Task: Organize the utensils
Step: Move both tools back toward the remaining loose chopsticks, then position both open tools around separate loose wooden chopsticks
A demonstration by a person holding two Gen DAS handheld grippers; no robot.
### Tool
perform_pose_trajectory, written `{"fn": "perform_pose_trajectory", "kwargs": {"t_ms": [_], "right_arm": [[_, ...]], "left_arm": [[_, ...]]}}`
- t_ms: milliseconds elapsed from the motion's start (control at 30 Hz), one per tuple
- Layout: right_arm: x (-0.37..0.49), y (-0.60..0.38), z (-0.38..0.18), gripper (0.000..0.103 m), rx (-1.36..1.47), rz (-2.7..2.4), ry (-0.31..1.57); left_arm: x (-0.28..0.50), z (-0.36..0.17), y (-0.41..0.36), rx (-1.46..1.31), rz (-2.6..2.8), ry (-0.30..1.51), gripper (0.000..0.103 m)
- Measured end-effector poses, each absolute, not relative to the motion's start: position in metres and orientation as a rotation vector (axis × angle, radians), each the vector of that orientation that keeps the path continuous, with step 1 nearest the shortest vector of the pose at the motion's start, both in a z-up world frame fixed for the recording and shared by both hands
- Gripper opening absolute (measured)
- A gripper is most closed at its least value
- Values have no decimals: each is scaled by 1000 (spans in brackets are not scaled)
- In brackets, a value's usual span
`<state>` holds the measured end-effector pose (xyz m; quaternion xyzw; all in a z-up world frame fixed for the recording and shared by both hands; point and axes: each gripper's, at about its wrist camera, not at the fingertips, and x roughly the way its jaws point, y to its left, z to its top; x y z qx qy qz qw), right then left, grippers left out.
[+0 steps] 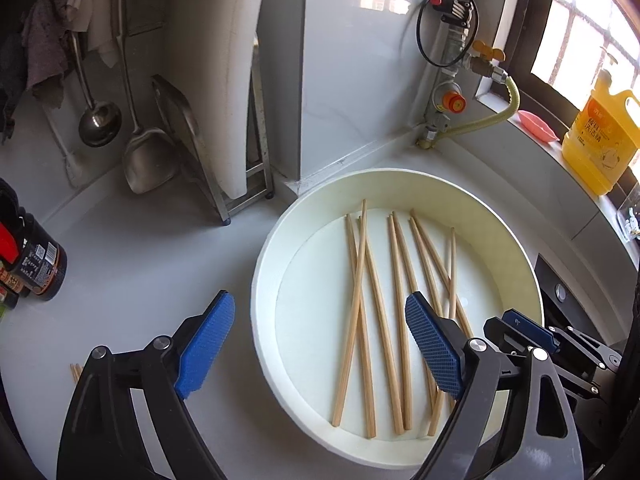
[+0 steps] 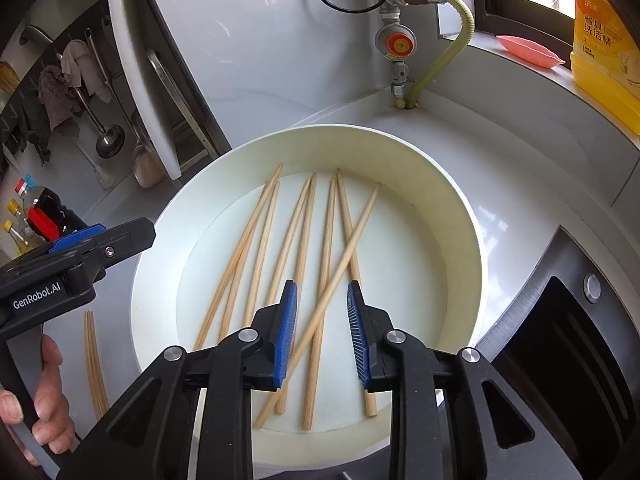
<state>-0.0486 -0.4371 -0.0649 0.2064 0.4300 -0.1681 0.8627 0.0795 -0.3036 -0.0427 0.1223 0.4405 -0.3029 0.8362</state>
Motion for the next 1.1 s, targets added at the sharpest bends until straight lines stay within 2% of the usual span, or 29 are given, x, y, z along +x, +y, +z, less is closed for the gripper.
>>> {"fn": "perform_pose_trajectory", "kwargs": {"t_ms": [133, 333, 567, 800, 1100], "right_arm": [[-53, -419, -55, 33, 411, -332, 898], [-59, -381, -43, 38, 378, -266, 886], [-52, -327, -37, 44, 332, -174, 892], [-33, -266, -37, 46, 264, -56, 913], [1, -194, -66, 48, 184, 72, 988]], "left_arm": [[74, -33, -281, 234, -615, 912, 91], [65, -17, -224, 147, -557, 885, 95], [54, -11, -153, 128, -448, 860, 96], [49, -21, -70, 108, -312, 873, 96], [52, -59, 13, 93, -148, 968, 96]]}}
